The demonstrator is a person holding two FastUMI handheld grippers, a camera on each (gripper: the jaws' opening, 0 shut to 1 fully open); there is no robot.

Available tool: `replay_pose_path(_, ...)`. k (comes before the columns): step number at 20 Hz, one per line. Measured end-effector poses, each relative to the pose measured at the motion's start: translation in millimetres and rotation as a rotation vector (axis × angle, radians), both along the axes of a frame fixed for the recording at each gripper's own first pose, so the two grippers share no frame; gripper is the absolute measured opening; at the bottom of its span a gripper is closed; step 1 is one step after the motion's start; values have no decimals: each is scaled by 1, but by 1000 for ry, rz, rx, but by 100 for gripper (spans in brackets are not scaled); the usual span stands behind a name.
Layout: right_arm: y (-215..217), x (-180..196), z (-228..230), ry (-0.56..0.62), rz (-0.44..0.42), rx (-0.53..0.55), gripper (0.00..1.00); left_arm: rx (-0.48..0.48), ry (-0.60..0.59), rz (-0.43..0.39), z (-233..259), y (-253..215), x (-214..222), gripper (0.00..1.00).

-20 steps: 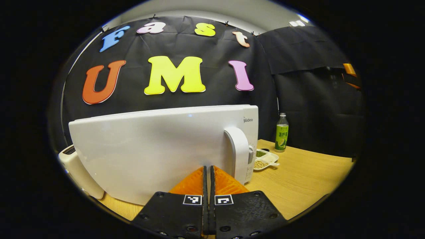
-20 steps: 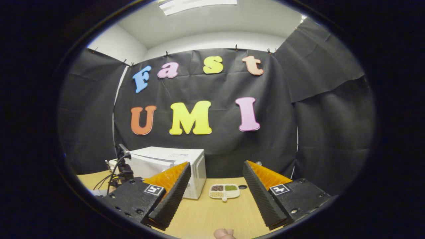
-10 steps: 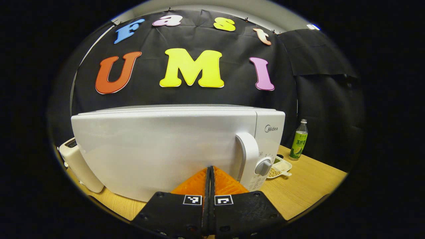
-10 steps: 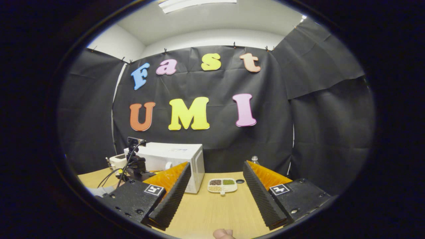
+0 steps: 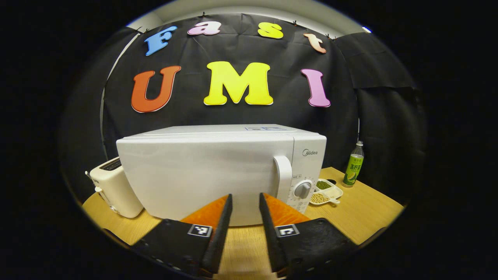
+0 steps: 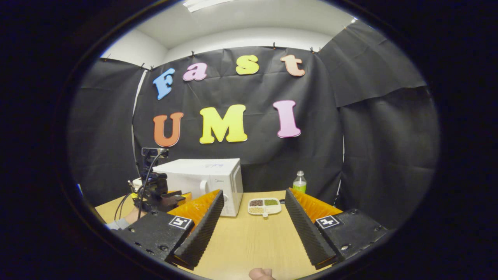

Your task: Open the microwave oven with the left hand, put the food in, and close the microwave oven.

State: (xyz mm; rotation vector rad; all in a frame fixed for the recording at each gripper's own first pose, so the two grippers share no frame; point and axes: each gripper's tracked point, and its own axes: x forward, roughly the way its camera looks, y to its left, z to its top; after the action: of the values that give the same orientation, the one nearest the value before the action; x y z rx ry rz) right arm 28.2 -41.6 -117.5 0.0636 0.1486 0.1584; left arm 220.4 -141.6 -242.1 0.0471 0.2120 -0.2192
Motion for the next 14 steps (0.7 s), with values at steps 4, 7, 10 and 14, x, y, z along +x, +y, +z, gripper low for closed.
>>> replay_pose_path(4,5,-18,1,8,5,5,100,26,-5,39,22,11,-50,98)
replay_pose_path(7,6,-32,9,2,7,31,100,-1,-46,58,59,22,-93,98)
replay_pose_path(10,2,-51,25,-19,-6,42,92,-20,-81,86,100,38,-134,98)
replay_pose_path(14,-9,-76,58,-57,-25,57,100,-10,-129,127,158,59,-192,98)
